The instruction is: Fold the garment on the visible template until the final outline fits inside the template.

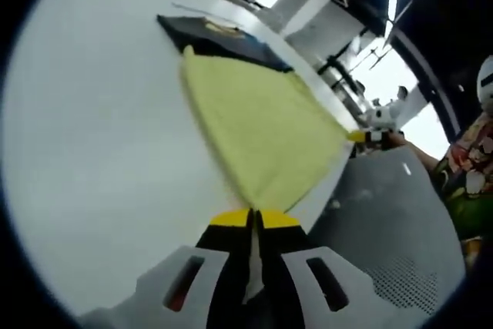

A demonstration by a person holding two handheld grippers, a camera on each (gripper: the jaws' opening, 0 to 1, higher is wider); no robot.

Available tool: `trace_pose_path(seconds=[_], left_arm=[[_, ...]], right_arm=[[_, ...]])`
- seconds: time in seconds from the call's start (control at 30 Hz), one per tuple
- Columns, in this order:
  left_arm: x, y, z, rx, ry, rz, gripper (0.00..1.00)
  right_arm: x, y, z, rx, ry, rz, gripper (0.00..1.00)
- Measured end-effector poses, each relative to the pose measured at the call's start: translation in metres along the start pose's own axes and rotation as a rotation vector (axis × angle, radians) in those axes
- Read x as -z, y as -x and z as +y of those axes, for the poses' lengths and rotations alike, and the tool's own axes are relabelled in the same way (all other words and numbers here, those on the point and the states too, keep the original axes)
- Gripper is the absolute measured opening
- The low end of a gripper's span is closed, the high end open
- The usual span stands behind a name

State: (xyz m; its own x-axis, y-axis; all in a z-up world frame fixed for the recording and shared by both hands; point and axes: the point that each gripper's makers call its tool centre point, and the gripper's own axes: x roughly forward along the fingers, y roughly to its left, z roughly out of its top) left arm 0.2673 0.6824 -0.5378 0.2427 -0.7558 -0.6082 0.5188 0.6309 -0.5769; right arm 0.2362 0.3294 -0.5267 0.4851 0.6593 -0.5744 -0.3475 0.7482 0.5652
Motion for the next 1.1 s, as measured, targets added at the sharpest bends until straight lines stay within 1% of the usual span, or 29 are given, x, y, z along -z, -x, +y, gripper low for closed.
trace_pose_path(seconds=[0.07, 0.13, 0.23, 0.47, 0.53, 0.6, 0.73, 0.8, 0.9, 0.93, 0.97, 1.03, 1.07, 1.1], left_arm=[[0.003, 0.001, -0.002, 0.006, 0.000, 0.005, 0.00], [0.006, 0.002, -0.005, 0.013, 0.002, 0.022, 0.00], [0.011, 0.002, -0.007, 0.022, -0.016, 0.054, 0.00], [0.016, 0.004, -0.008, 0.033, -0.007, 0.068, 0.00], [0.018, 0.005, -0.007, 0.031, 0.003, 0.068, 0.00], [0.018, 0.005, -0.007, 0.032, 0.001, 0.063, 0.00], [0.013, 0.006, -0.008, 0.040, -0.008, 0.052, 0.00], [0.007, 0.008, -0.008, 0.045, -0.012, 0.034, 0.00], [-0.011, 0.012, -0.010, 0.052, 0.004, -0.038, 0.00], [-0.021, 0.015, -0.011, 0.048, 0.016, -0.081, 0.00], [-0.027, 0.017, -0.013, 0.047, 0.024, -0.103, 0.00], [-0.047, 0.024, -0.013, 0.047, 0.032, -0.172, 0.00], [-0.060, 0.028, -0.015, 0.048, 0.036, -0.212, 0.00], [-0.067, 0.030, -0.017, 0.051, 0.035, -0.237, 0.00]], right_arm=[[0.002, 0.001, 0.001, -0.001, -0.006, 0.001, 0.00], [0.005, 0.003, 0.002, 0.000, -0.010, 0.003, 0.00], [0.009, 0.003, 0.009, 0.000, -0.014, 0.005, 0.00], [0.013, 0.002, 0.023, -0.001, -0.030, 0.000, 0.00], [0.014, 0.001, 0.024, 0.000, -0.034, 0.004, 0.00], [0.014, 0.002, 0.018, 0.004, -0.035, 0.001, 0.00], [0.006, 0.005, 0.013, 0.000, -0.035, -0.021, 0.00], [-0.002, 0.007, 0.017, -0.008, -0.034, -0.041, 0.00], [-0.014, 0.010, 0.023, -0.020, -0.045, -0.074, 0.00], [-0.021, 0.012, 0.025, -0.025, -0.042, -0.093, 0.00], [-0.026, 0.013, 0.027, -0.028, -0.036, -0.106, 0.00], [-0.043, 0.014, 0.033, -0.042, -0.026, -0.149, 0.00], [-0.053, 0.015, 0.035, -0.054, -0.021, -0.169, 0.00], [-0.059, 0.015, 0.036, -0.057, -0.018, -0.179, 0.00]])
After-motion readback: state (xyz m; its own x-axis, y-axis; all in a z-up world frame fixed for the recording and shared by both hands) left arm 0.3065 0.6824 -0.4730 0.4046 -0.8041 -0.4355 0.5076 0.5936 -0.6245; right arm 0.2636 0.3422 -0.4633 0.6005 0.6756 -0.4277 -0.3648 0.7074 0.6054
